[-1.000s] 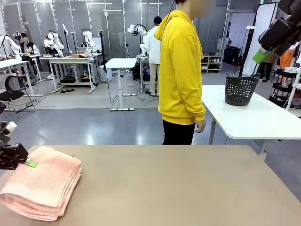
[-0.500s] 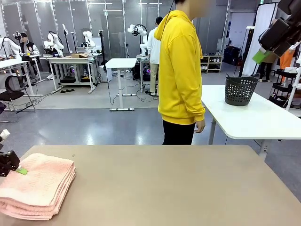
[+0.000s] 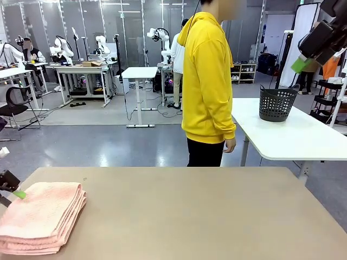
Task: Fold the towel.
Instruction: Pick up the 100 cm Hotel Towel and place it on the left side of the table.
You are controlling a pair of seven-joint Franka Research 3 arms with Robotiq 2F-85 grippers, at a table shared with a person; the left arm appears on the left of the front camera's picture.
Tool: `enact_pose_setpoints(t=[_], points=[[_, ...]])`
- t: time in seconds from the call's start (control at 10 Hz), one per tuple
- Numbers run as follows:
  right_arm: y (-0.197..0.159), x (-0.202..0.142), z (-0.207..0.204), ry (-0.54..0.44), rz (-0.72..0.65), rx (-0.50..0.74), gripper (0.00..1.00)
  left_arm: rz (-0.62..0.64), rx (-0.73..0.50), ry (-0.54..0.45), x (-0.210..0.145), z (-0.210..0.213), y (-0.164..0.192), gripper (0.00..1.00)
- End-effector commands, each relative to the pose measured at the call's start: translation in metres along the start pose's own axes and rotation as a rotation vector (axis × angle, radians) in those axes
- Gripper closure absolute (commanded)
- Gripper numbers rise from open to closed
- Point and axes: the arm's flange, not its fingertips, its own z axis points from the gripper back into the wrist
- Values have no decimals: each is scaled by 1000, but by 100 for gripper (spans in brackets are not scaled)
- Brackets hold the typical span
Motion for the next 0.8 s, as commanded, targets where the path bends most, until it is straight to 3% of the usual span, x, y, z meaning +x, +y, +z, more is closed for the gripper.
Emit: enact_pose_setpoints(t=[0.0, 0.1, 0.2, 0.5, 0.7], points=[[0, 0, 1, 8, 1, -3, 0, 3, 49, -5, -5, 11, -16, 0], [0, 0, 1, 8, 1, -3, 0, 1, 65, 1, -7, 13, -23, 5], [0, 0, 1, 8, 1, -3, 0, 3, 75, 5, -9, 14, -27, 0], [0, 0, 1, 8, 1, -3, 0, 22, 100, -12, -19, 18, -41, 0], [0, 0, 1, 8, 1, -3, 0, -10, 54, 7, -8, 16, -28, 0]])
